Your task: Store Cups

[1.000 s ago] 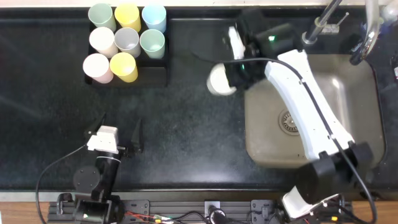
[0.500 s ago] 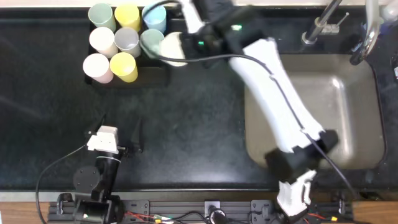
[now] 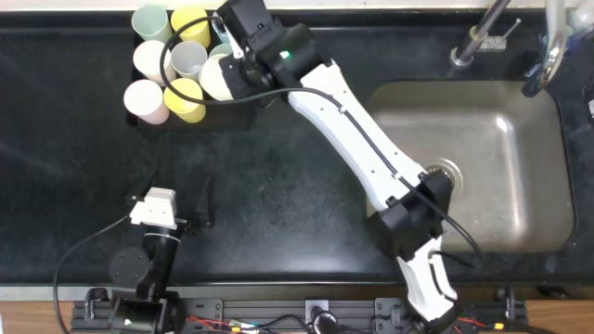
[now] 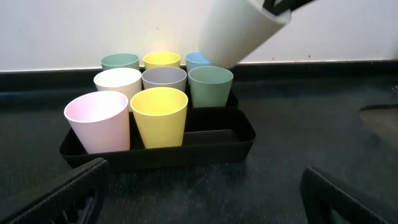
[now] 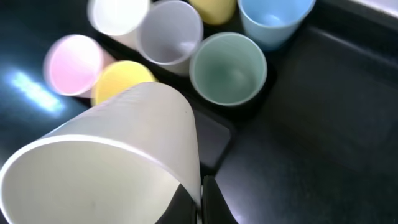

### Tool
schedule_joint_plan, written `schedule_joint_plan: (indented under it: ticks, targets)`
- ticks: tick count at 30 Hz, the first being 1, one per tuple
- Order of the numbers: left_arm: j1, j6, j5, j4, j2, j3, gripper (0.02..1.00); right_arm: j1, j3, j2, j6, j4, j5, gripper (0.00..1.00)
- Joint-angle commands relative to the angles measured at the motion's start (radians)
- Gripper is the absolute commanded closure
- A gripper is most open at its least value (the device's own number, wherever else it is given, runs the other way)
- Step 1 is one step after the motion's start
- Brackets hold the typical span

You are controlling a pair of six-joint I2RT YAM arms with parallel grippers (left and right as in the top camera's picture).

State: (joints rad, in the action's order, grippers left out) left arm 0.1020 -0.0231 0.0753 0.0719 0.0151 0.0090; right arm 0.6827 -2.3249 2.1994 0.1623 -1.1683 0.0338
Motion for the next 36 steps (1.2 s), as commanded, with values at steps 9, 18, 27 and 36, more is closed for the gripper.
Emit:
schedule_joint_plan:
  ticks: [9,18,27,36]
  targets:
    - [-0.006,-0.003,0.010,0.004,-0.009,-0.001,0.020,0.014,-0.035,0.094,0.026,0.001,-0.060,0.961]
    - [-0.006,-0.003,0.010,0.004,-0.009,-0.001,0.018,0.013,-0.034,0.143,0.052,0.004,-0.053,0.961]
    - [-0.006,-0.003,0.010,0.004,-0.009,-0.001,0.018,0.013,-0.034,0.185,0.056,0.005,-0.015,0.958]
    - [-0.006,-0.003,0.010,0.004,-0.009,-0.001,0.018,0.012,-0.034,0.207,0.063,0.006,-0.003,0.956]
